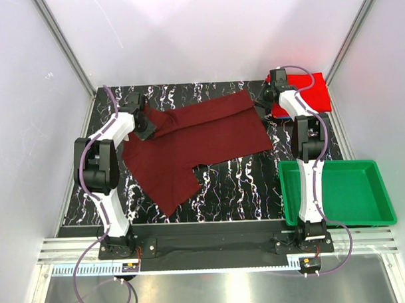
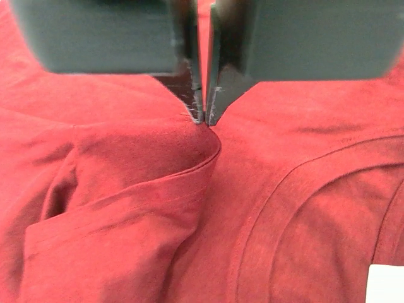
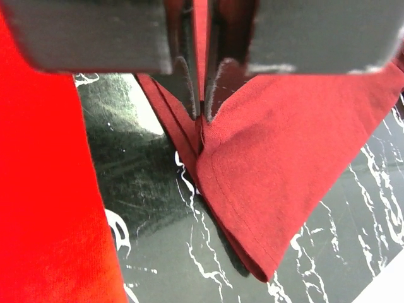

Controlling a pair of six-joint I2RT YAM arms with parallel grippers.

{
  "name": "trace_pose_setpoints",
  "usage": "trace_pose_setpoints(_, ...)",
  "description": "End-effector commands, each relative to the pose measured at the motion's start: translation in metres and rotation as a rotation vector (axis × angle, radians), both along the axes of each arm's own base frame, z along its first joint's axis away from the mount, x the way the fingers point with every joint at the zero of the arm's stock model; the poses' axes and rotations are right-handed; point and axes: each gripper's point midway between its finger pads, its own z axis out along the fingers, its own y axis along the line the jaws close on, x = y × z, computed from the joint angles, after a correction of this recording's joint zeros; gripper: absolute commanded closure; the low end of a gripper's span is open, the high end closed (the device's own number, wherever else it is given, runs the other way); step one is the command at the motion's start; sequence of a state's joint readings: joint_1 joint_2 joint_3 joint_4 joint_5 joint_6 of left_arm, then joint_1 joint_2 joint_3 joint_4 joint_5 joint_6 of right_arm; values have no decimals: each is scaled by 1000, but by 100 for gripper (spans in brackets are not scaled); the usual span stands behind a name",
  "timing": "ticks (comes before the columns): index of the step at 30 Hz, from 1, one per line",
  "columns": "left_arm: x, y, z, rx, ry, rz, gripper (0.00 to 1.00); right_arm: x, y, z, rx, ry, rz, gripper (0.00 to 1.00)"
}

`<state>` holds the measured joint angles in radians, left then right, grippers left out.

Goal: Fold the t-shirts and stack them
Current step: Fold the tshirt

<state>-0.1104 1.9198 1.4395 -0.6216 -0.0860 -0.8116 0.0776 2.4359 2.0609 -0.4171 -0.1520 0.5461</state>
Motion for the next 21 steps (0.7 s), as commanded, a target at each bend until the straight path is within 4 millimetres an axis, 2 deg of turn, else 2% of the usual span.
trace_pose_setpoints(1,-6,10,7,40,16,10,83,0,5,46,-12,-74,18,84)
trace_pose_setpoints(2,-10,8,15,30,12,-2,77,-5,5,47,-20,-50,19,80)
trace_pose_setpoints(3,-12,8,21,29,8,-7,63,-7,1,49,-36,-38,6,76)
trace_pose_setpoints(4,-14,7,25,28,8,-9,59,-6,-1,63,-43,-47,-2,73)
trace_pose_setpoints(5,-19,8,36,28,5,-9,55,-16,-4,62,-55,3,-17,68)
trace_pose_setpoints(6,-24,9,38,32,12,-9,52,-21,-12,64,-80,22,-51,67)
trace_pose_setpoints(7,-28,10,41,35,14,-8,50,-28,-13,74,-83,33,-68,67)
trace_pose_setpoints(8,-33,12,41,40,18,-3,49,-37,-15,74,-84,63,-79,67)
trace_pose_setpoints(9,-41,15,37,36,31,8,48,-51,-10,62,-70,107,-74,68)
trace_pose_setpoints(10,-44,16,32,28,34,12,49,-57,-5,71,-58,96,-64,69)
trace_pose_setpoints(11,-49,19,25,10,51,31,49,-64,0,67,-59,109,-49,72)
trace_pose_setpoints(12,-58,21,11,2,94,45,50,-75,7,54,-83,147,-32,75)
trace_pose_setpoints(15,-65,33,-5,1,135,88,51,-96,12,37,-109,216,-24,83)
trace_pose_setpoints(16,-70,36,-13,8,158,95,51,-105,12,26,-104,246,-23,84)
trace_pose_setpoints(21,-75,51,-31,37,212,133,53,-117,7,3,-124,292,-48,87)
